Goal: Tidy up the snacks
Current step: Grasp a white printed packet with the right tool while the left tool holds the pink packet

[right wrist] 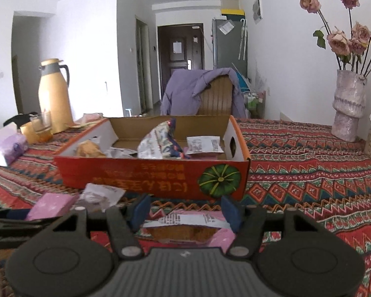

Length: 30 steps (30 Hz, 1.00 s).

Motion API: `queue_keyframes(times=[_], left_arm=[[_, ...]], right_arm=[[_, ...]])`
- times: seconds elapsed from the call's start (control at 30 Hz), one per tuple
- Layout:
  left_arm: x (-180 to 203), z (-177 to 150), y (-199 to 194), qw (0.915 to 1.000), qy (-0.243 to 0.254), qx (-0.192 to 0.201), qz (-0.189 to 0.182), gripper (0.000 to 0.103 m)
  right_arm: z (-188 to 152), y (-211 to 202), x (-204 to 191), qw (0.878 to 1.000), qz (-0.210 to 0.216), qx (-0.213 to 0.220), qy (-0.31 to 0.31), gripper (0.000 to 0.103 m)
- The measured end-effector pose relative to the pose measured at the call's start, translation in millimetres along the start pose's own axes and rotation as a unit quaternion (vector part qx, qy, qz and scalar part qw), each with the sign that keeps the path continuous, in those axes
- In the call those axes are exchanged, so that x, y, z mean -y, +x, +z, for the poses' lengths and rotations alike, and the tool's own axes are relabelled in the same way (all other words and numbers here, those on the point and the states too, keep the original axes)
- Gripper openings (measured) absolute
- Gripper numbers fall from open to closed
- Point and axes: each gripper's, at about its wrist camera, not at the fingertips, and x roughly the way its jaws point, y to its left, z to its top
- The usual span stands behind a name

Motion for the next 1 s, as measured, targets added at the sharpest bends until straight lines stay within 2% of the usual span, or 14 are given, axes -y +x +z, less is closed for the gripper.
queue_keyframes(times=[0.23,0.4,0.6,0.77,0.8,0.87,1.0], left_arm=[[1,-1,-1,1.0,0.002,0.002,0.004,0.077],[0,-1,0,1.0,0.0,0.002,0.004,0.077],[0,-1,0,1.0,-0.001,0.002,0.003,0.077],[-1,-1,0,1.0,-0.003,0.001,0.003,0.077],[-1,-1,0,1.0,-0.003,0.001,0.003,0.077],[-1,-1,0,1.0,-0.003,0.001,0.003,0.077],[-1,-1,0,1.0,-0.003,0.001,0.003,0.077]], right_arm=[[-11,-10,-11,1.0,0.027,-0.011,-0.002,0.063],[-21,-4,-16,0.999,0.03,-0.038,-0.014,0.063],[-34,7,-22,0.996,0.017,-0.075,-0.05,0.063],[-39,16,-30,0.991,-0.006,-0.085,-0.098,0.064],[-39,17,-32,0.99,-0.013,-0.087,-0.106,0.064],[-38,18,-31,0.99,-0.018,-0.088,-0.108,0.073],[-37,19,-32,0.99,-0.021,-0.086,-0.113,0.074]])
